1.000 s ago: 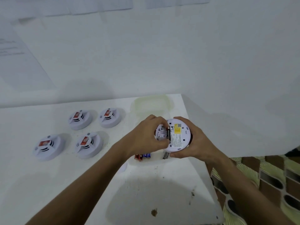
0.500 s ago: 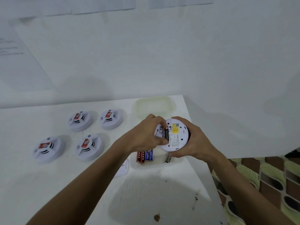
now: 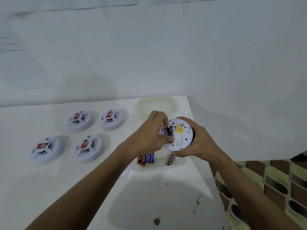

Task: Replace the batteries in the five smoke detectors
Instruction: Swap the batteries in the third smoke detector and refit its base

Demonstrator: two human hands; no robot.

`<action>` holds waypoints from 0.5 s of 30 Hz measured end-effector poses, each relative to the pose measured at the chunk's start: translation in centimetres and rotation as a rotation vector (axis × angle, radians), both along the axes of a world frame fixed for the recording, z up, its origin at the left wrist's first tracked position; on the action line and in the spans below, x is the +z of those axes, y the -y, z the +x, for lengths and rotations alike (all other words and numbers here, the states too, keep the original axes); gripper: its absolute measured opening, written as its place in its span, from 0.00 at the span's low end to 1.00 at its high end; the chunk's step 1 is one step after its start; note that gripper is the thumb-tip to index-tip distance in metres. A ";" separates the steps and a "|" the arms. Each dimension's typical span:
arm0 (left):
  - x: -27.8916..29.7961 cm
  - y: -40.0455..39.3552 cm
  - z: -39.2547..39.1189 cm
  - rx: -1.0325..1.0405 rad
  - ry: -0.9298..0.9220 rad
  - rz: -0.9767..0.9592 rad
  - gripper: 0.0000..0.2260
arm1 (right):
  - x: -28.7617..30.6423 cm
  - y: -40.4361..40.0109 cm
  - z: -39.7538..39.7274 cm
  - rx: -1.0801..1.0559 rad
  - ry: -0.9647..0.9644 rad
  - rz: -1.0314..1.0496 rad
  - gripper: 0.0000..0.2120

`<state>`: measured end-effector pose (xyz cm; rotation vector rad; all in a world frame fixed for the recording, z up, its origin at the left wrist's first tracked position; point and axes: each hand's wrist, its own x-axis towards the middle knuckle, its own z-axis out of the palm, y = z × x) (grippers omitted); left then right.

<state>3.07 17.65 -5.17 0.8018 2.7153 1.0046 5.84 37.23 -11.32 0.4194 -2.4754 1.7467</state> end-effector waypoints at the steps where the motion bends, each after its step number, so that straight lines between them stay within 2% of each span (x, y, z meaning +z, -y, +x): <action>1: -0.1 -0.1 0.1 0.001 -0.050 0.035 0.13 | 0.1 0.0 0.1 -0.011 0.005 -0.001 0.42; 3: -0.2 -0.2 0.3 0.008 -0.112 0.088 0.09 | 0.1 0.0 0.3 -0.028 0.006 0.008 0.41; 5: -0.3 -0.1 0.3 0.068 -0.098 0.190 0.08 | 0.1 -0.3 0.4 -0.037 0.017 0.001 0.43; 8: -0.5 0.6 -0.1 0.282 -0.028 0.373 0.08 | 0.2 -1.1 0.7 -0.072 0.027 -0.028 0.41; 10: -0.9 1.3 -0.2 0.357 0.015 0.265 0.08 | 0.0 -1.8 0.9 -0.114 0.039 -0.045 0.42; 12: -1.8 1.7 0.1 0.299 0.114 0.057 0.07 | -0.2 -2.3 1.0 -0.140 0.059 -0.053 0.42; 15: -3.3 1.5 0.9 0.227 0.221 -0.115 0.09 | -0.4 -2.5 1.0 -0.140 0.076 -0.039 0.43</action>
